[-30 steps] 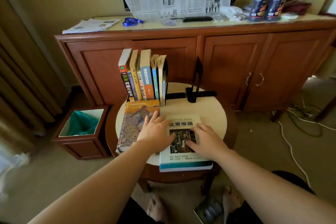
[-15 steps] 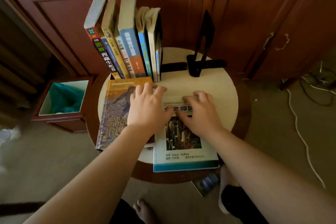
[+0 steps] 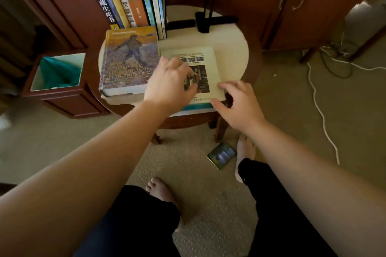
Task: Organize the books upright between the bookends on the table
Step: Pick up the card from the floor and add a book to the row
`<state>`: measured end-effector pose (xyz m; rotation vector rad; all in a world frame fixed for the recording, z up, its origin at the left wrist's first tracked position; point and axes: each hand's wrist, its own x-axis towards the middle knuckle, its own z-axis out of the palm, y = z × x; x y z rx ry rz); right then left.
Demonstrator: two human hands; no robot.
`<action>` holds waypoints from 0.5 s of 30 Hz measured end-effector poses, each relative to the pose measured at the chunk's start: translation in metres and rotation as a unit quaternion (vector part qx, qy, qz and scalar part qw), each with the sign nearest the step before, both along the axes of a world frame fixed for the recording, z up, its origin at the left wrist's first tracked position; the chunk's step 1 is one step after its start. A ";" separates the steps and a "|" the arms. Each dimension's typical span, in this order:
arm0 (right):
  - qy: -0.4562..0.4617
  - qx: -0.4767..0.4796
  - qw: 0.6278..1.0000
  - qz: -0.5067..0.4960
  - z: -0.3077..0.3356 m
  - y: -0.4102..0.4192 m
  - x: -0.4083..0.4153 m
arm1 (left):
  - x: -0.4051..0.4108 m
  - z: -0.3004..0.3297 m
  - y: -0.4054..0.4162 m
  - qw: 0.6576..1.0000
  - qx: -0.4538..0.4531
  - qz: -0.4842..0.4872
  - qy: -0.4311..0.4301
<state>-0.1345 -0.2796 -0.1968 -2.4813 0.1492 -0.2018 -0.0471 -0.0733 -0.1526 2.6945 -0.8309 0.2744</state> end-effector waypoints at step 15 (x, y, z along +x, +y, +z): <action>0.378 -0.049 0.924 0.039 -0.072 0.011 -0.059 | -0.103 -0.110 0.025 0.963 0.021 -0.270 -0.016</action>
